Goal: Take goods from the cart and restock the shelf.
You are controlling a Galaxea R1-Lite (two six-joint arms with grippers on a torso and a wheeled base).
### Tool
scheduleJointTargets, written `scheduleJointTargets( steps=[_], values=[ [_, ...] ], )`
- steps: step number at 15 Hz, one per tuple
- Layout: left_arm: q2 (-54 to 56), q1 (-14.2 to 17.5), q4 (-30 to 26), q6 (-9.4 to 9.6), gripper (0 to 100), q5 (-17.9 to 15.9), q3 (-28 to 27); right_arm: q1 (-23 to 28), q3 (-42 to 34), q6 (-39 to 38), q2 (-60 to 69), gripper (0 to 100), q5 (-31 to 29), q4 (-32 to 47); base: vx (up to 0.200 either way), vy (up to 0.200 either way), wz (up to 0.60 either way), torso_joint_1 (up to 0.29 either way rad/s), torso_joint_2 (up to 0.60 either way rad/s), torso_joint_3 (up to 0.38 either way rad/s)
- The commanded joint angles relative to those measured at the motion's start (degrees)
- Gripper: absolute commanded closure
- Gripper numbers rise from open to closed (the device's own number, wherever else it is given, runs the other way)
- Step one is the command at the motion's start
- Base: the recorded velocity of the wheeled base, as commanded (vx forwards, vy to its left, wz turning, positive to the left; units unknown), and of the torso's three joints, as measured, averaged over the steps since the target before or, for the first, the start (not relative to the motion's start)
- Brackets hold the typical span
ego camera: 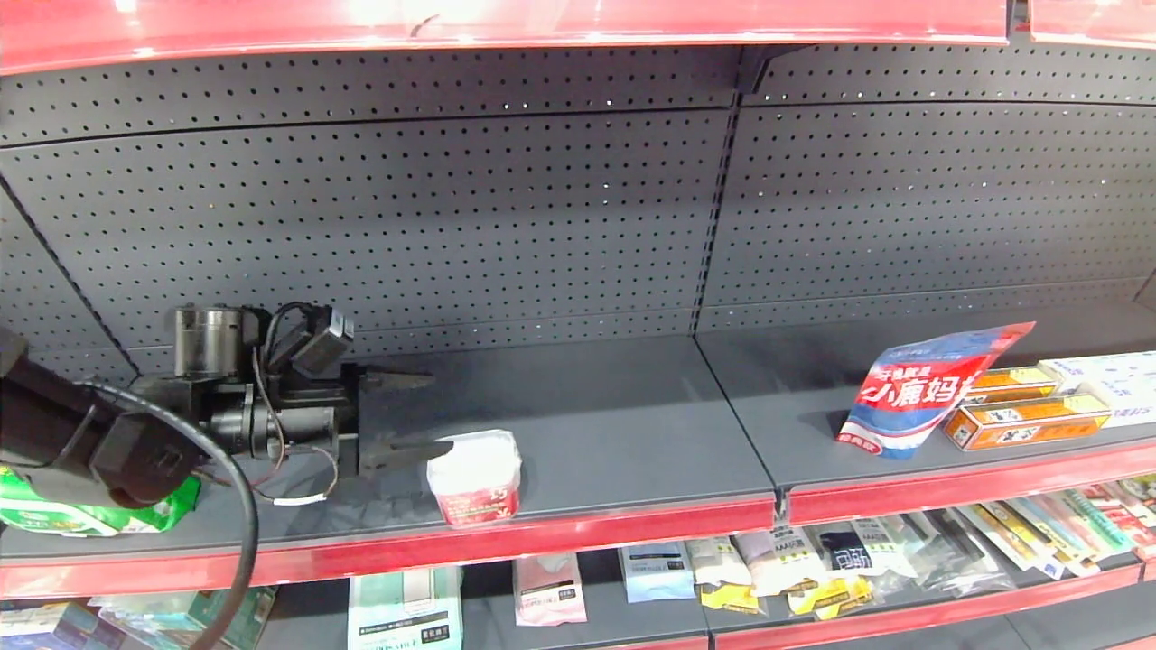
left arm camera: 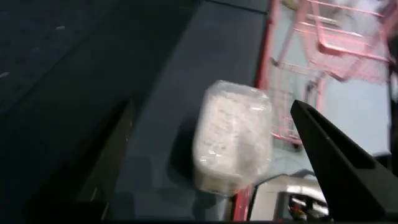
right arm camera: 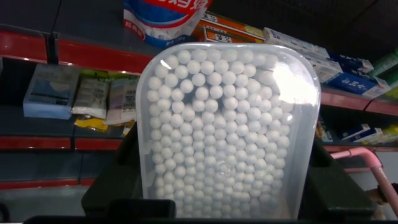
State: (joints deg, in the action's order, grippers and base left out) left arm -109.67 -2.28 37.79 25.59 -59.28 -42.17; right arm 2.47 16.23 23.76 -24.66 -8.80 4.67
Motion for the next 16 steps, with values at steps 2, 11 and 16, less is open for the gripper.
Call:
scheduleJointTargets(
  steps=[2, 11, 16],
  values=[
    [3.32, 1.14, 14.33, -14.6, 0, 14.02, 0.16, -0.37, -0.23, -0.91, -0.3, 100, 0.72, -0.01, 0.0, 0.0, 0.0, 0.0, 0.0, 0.0],
    [29.51, -4.31, -1.23, -27.43, 0, 67.63, 7.8, -0.37, 1.88, -5.21, -3.81, 100, 4.32, -0.71, 0.0, 0.0, 0.0, 0.0, 0.0, 0.0],
    [68.62, -5.28, -40.69, -19.61, 0, 51.11, 14.92, -0.37, 3.9, -8.11, -6.01, 100, 7.83, -0.89, 0.0, 0.0, 0.0, 0.0, 0.0, 0.0]
  ],
)
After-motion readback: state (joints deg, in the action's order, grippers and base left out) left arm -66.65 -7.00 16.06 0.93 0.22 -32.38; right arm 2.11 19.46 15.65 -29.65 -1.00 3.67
